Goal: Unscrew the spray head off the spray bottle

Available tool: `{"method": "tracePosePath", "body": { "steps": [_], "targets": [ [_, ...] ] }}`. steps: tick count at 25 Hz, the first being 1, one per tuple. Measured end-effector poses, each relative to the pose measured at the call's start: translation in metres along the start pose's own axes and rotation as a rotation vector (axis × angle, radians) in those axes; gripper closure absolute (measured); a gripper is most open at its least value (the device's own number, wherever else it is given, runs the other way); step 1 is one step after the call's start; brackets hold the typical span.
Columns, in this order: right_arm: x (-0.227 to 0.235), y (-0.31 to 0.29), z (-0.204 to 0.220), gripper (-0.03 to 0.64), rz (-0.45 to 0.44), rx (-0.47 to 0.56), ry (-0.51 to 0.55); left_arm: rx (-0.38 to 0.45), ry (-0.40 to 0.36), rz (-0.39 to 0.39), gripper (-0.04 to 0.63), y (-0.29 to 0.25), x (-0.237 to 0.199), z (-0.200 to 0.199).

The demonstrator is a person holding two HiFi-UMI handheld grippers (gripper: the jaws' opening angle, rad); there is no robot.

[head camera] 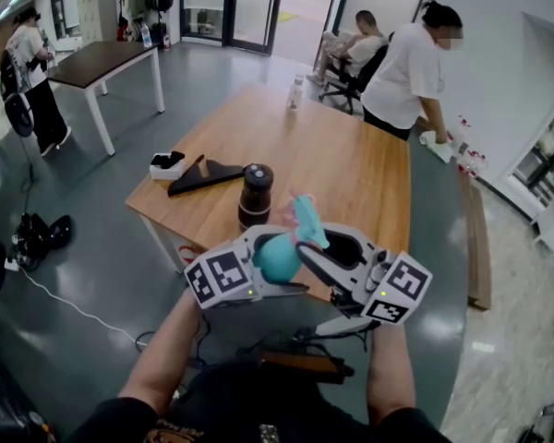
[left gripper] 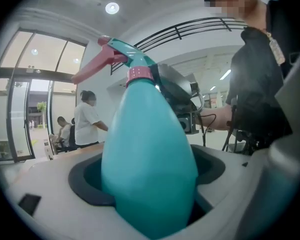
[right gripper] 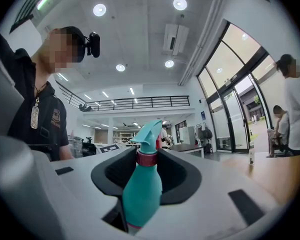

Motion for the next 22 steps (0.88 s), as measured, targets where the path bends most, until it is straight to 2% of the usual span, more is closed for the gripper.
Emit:
{"method": "tracePosePath", "body": {
  "steps": [4,7,13,22],
  "targets": [
    [-0.005,0.004,0.0,0.479,-0.065,0.034,-0.008,0.016,-0.008,0.063,0.16,0.005,0.008,0.001],
    [-0.005,0.008,-0.001,0.479,-0.076,0.044,-0.002,0.025,-0.004,0.074,0.16,0.005,0.009,0.002],
    [-0.004,0.013,-0.008,0.479,-0.048,0.049,0.018,0.0,0.001,0.037,0.16,0.002,0.005,0.006],
    [0.005,0.019,-0.025,0.479,0.062,0.121,0.059,-0.067,0.031,-0.044,0.16,-0.005,-0.005,0.026]
  ]
}}
Point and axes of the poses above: the fingertips, and each gripper's own axes: y backward along the fingers, x to its right, z out of its underside, the point moved 2 cm from there along y, backward along the fingers, and after that the axes turned 14 degrees about -z, right-handed, at the moved point
